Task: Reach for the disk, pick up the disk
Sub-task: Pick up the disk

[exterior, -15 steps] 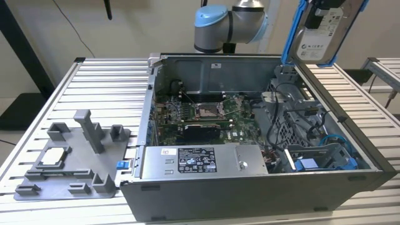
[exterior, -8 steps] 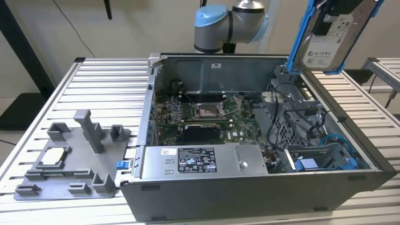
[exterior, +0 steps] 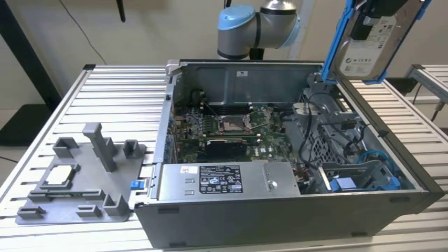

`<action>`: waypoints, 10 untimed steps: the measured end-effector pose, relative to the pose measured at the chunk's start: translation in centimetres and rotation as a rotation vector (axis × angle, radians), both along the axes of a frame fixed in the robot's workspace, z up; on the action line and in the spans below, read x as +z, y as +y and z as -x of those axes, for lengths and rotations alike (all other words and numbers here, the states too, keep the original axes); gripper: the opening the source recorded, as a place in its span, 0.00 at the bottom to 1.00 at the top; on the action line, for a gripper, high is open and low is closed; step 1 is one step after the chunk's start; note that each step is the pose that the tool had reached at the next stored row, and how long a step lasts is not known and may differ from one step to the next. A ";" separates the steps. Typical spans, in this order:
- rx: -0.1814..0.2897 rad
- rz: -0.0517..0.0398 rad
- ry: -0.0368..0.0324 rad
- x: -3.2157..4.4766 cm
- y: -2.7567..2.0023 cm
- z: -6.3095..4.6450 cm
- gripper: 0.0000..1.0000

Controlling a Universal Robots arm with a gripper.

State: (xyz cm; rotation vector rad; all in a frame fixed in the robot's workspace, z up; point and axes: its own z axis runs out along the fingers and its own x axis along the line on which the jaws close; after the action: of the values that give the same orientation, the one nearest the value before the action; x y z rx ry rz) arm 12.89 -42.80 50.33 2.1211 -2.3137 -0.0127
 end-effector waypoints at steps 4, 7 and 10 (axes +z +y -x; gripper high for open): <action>0.000 0.0001 -0.0001 0.00 -0.38 0.0 0.00; 0.000 0.0000 0.0000 -0.01 -1.03 0.0 0.00; 0.000 -0.0001 0.0002 -0.01 -1.74 0.0 0.00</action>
State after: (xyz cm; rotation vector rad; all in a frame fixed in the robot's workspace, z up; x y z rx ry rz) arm 12.89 -44.54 50.32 2.1210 -2.3136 -0.0130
